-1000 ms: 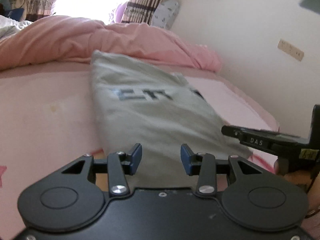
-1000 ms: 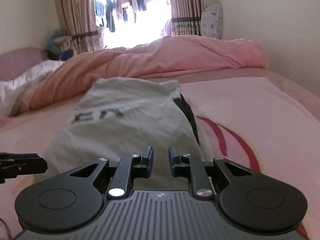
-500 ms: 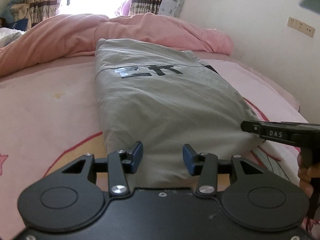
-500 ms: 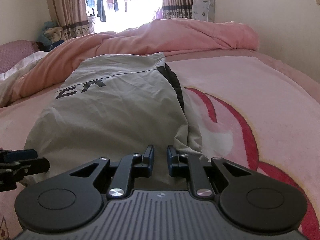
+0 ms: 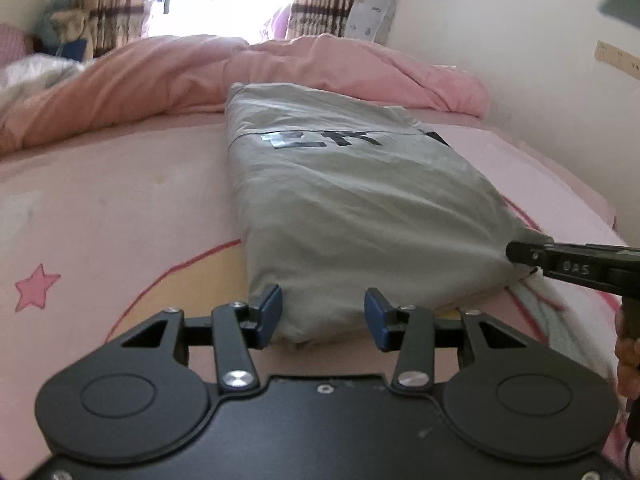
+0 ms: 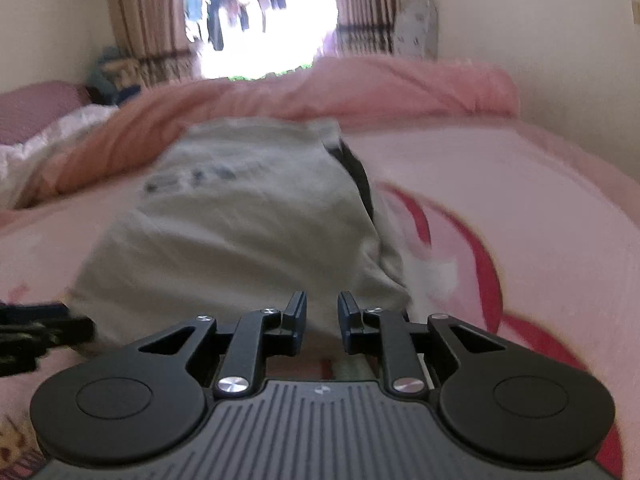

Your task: Fold large clothes

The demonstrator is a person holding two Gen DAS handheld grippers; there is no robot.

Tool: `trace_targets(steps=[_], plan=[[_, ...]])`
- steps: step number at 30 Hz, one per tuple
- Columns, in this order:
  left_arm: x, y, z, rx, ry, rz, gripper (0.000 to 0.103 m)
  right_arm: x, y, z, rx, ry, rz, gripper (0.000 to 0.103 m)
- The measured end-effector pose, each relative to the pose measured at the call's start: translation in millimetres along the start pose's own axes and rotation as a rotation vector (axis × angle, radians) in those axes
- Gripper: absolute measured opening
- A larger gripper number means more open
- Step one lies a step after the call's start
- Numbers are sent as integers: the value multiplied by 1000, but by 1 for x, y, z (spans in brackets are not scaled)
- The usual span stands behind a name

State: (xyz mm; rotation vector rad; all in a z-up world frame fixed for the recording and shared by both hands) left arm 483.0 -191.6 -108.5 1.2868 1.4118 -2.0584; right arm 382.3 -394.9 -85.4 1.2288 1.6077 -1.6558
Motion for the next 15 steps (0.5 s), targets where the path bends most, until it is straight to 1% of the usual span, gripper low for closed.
trace_targets(steps=[2,7,9,11,13,15], plan=[[3,4,1,-6,11,-3,44,5,4,5,-7,16,13,14],[9,8,4,-15,54,9,45,4,3,8,-13,36,6,14],[5,7,3,-11,52,0,45,-1,-2,6,-3,36,-1,16],[-5,3,3,5,39,-15,44,-8,-10,2,-9,28,35,19],[-16,-7,3,38,35,7,45,-17,-19,-1,-6,16,96,24],[-30,-11,6,24,62,35,47,-26,-17,1,3,20,112,26]])
Point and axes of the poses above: each gripper's, at about its wrist camera, not at the fingertips, and y roughly the way its jaws point, z to its right, x to its underside, the point moved 2 cm from there along y, roughly the way its jaws point
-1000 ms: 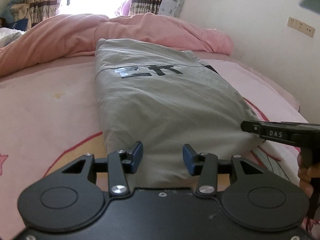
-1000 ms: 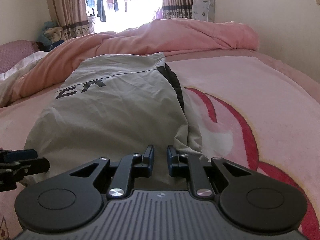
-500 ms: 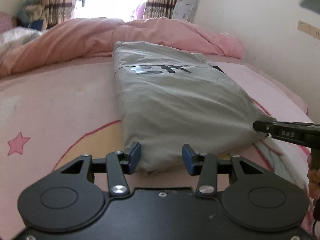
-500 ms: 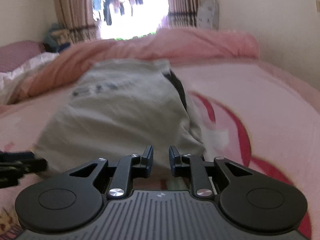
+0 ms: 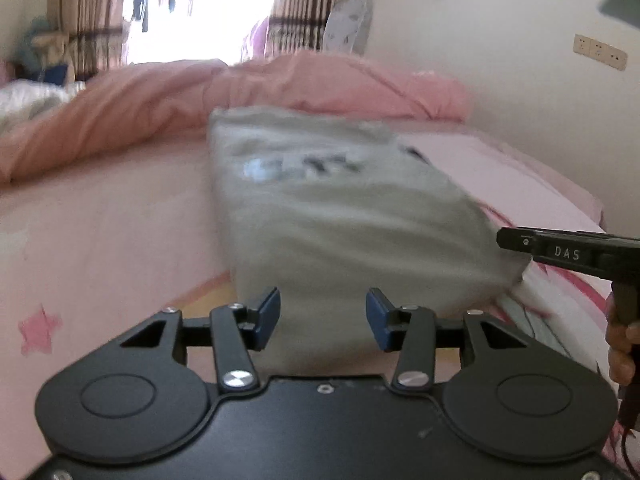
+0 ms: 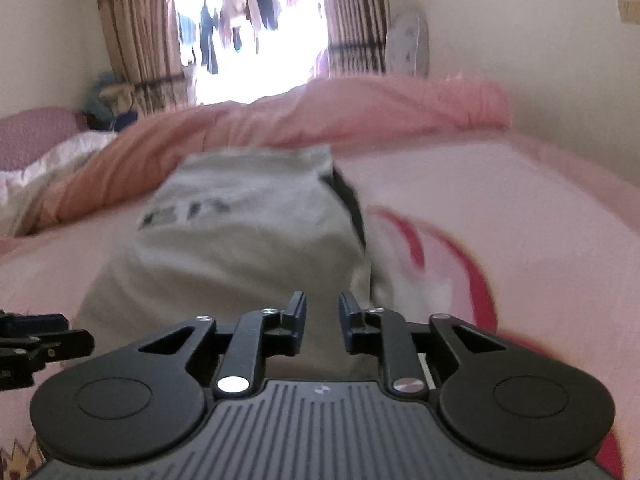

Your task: Fold large clothes

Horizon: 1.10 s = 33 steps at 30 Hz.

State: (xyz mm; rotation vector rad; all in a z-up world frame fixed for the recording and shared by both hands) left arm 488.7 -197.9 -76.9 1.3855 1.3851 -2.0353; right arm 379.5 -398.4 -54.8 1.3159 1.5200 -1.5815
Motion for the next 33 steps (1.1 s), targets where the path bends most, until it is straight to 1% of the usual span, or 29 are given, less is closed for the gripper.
trace_targets(steps=[1,3,5,6,7,8,9,12,14,16,17,20,23,26,27,29,33], plan=[[-8,2,0,-15,12,10,47,-3,5,2,-5,8,-6,26],[-19,12,-2,-31,14,3,47,-6,17,5,-7,21,-24,26],[-24,26,-4,-38,13,-27,47,-3,29,8,3,23,-55,26],[-24,33,-4,-42,15,-49,47,0,35,10,22,28,-78,25],[-21,43,-5,-44,15,-84,47,4,40,12,36,31,-92,25],[-16,49,-6,-50,19,-94,47,9,43,15,41,35,-101,22],[-12,52,-4,-56,33,-90,47,13,45,18,38,41,-99,20],[-5,52,-1,-68,72,-70,50,13,43,20,31,44,-100,19],[-12,51,-3,-51,56,-79,51,4,40,19,27,67,-113,21],[-25,48,-8,-12,28,-62,51,-12,35,18,-27,111,-70,22],[-32,48,-10,-11,21,-50,52,-20,33,15,-48,110,-50,22],[-51,59,-18,-56,16,-37,51,-39,42,-1,-54,43,-13,22],[-61,72,-24,-57,-12,-50,51,-45,64,-12,-38,6,-25,22],[-57,85,-27,-61,-24,-89,52,-40,85,-17,10,-29,-55,22],[-55,89,-28,-64,-18,-93,54,-37,91,-17,19,-35,-63,21],[-48,91,-26,-76,18,-71,55,-31,98,-15,22,-39,-69,20],[-42,96,-25,-74,12,-63,58,-25,98,-16,28,-54,-61,20]])
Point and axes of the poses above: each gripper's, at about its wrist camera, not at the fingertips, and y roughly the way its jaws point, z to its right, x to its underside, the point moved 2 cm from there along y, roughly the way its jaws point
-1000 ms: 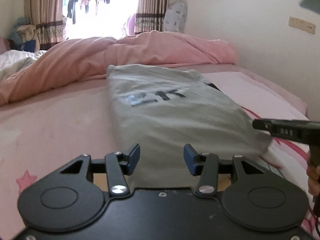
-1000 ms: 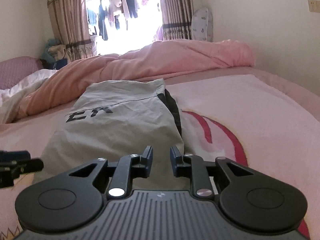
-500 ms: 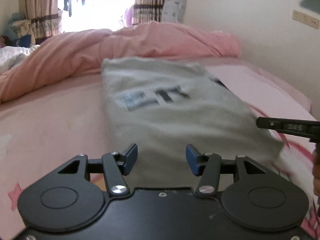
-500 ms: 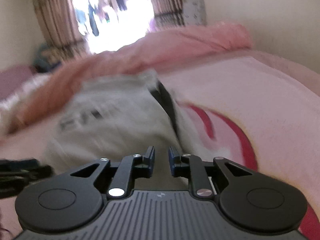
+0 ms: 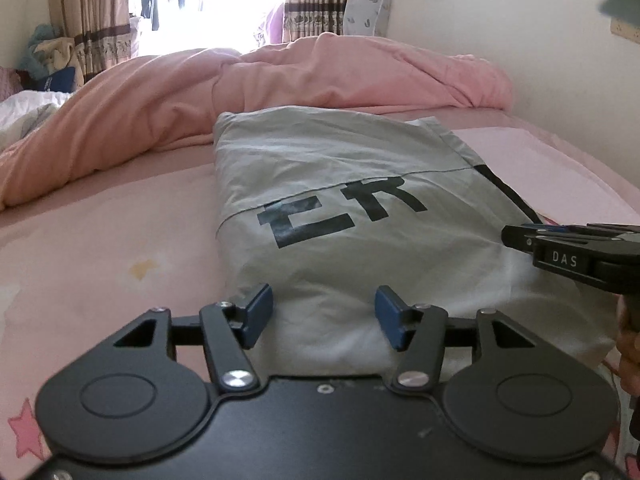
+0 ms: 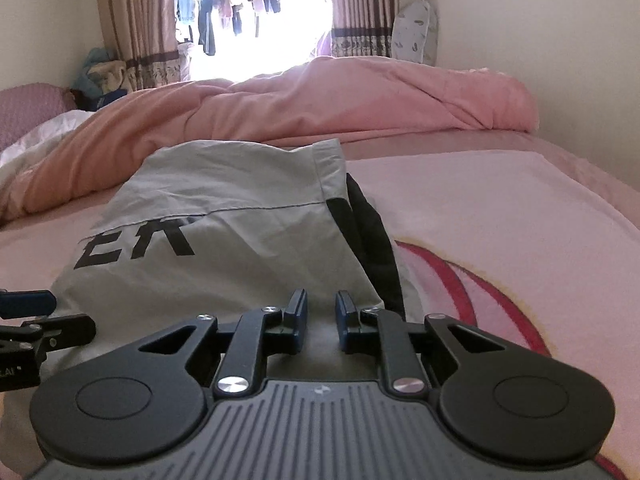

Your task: Fold large clothes

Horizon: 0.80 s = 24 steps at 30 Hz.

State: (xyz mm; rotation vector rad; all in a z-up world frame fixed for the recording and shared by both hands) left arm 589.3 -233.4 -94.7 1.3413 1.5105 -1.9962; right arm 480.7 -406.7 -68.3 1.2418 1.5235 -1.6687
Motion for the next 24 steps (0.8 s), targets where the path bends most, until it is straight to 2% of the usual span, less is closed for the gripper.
trace_targets(steps=[6,8,12,16,18,20,24], plan=[[3,1,3,-18,6,17,59,-3,-5,-1,3,-8,-5,20],[0,-5,4,-16,-2,4,61,-7,-15,1,2,5,-14,20],[4,-33,4,0,-51,-6,63,-5,-53,4,-56,23,11,20],[25,-71,8,-15,-73,26,64,8,-85,4,-88,-5,34,20],[38,-84,8,20,-101,32,64,15,-93,7,-94,-7,36,20],[51,-89,8,46,-128,23,64,22,-94,9,-84,-14,28,20],[67,-77,9,38,-135,-22,63,37,-80,17,-56,15,-21,20]])
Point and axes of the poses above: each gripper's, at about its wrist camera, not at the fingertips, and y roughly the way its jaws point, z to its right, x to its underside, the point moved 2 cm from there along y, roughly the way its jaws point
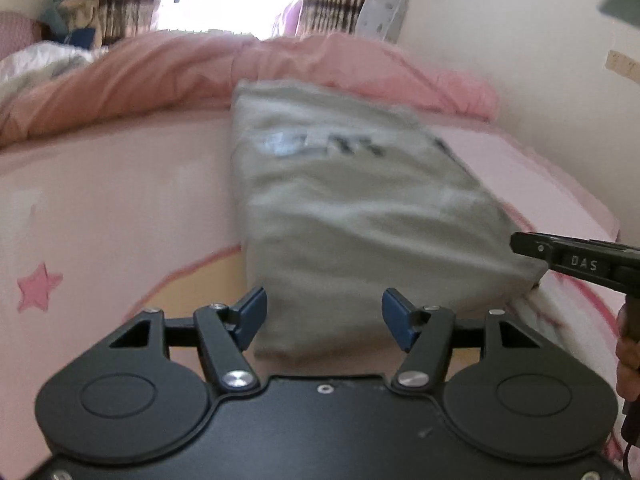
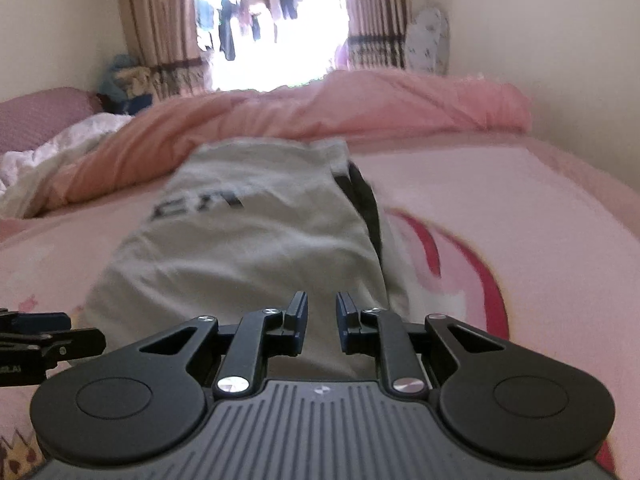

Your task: Fold large clothes

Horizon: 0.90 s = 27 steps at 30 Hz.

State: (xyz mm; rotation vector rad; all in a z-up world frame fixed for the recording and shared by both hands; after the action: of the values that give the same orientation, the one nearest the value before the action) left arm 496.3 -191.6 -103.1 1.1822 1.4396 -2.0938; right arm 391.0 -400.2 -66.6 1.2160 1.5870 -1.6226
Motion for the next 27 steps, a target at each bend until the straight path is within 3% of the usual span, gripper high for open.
trace_targets(steps=[6,8,9,13,16,18,21,27], plan=[[12,13,8,-38,84,-1,75,22,15,11,-8,49,-11,15],[16,23,1,-48,46,-50,80,24,13,10,-1,53,-1,15],[19,25,-10,-6,-24,-44,82,26,13,9,2,49,-3,15],[15,17,-12,26,-13,-54,80,19,5,9,-33,27,-13,19],[3,4,-24,55,-52,-28,80,2,-9,27,-155,105,37,39],[-8,-4,-37,69,-78,-2,81,-11,-11,47,-229,174,69,73],[-29,5,-63,123,-181,-8,83,-28,6,76,-307,239,56,76],[-47,54,-107,277,-391,-107,83,-27,66,122,-458,454,-73,76]])
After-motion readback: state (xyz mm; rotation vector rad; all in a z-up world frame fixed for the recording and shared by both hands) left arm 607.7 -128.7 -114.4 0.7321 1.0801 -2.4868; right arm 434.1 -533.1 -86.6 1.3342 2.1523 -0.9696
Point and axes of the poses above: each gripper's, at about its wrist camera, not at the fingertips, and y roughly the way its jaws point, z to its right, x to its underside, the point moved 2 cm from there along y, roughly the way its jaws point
